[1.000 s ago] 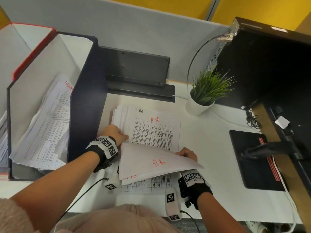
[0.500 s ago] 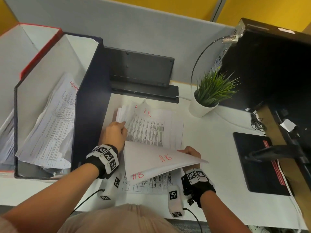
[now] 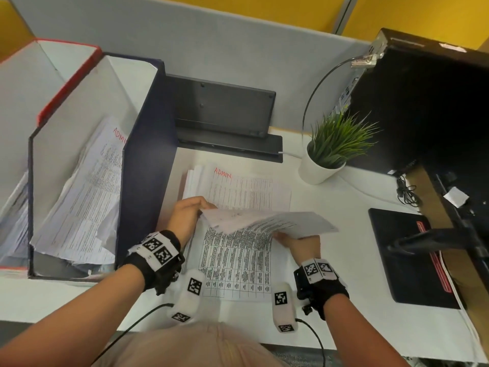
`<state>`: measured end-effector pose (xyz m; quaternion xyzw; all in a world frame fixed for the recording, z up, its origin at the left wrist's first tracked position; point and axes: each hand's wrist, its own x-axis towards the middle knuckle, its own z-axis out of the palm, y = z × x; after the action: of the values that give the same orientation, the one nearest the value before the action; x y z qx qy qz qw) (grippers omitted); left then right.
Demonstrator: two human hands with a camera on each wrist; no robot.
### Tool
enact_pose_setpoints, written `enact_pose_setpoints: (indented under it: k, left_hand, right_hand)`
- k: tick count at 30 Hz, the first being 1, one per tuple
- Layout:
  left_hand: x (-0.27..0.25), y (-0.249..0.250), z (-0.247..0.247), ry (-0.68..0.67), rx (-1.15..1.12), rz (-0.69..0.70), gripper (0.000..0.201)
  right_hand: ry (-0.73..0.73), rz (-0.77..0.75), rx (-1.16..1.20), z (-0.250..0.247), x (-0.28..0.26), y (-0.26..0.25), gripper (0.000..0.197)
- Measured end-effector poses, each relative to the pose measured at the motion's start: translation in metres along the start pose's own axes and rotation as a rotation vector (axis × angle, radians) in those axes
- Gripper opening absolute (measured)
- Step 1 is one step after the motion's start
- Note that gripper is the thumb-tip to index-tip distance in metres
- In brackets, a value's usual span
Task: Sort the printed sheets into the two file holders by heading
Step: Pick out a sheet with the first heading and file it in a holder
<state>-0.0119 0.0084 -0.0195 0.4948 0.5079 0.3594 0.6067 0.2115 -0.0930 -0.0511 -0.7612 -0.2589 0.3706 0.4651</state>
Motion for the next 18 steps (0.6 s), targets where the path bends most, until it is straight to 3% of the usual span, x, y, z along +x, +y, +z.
enact_pose_setpoints:
  k: [4, 8, 10, 12, 14, 16, 18]
  left_hand:
    - [0.003, 0.004, -0.006, -0.114, -0.089, -0.151, 0.04]
    - [0.006, 0.006, -0.006, -0.199, -0.167, -0.229, 0.067]
    - [0.003, 0.011, -0.002, -0.261, -0.203, -0.211, 0.07]
    - [-0.002, 0.015, 0.004, -0.286, -0.099, -0.214, 0.074]
    - [-0.004, 0.02, 0.009, -0.277, 0.139, -0.134, 0.067]
    - [-0.006, 0.028, 0.014, -0.233, 0.345, 0.038, 0.05]
    - [-0.009, 0.038, 0.018, -0.131, 0.401, 0.208, 0.042]
  right_hand:
    - [-0.054, 0.074, -0.161, 0.001, -0.005, 0.005, 0.018]
    - [0.108, -0.001, -0.04, 0.007, -0.007, 0.003, 0.037]
    - [0.116, -0.065, 0.027, 0.009, -0.009, -0.008, 0.031]
    - [0.114, -0.126, 0.071, 0.012, -0.008, -0.018, 0.031]
    - [0.148, -0.161, 0.075, 0.016, -0.008, -0.029, 0.03]
    - [0.191, -0.199, 0.095, 0.02, -0.01, -0.042, 0.027]
    - [0.232, -0.275, 0.173, 0.021, -0.015, -0.059, 0.023]
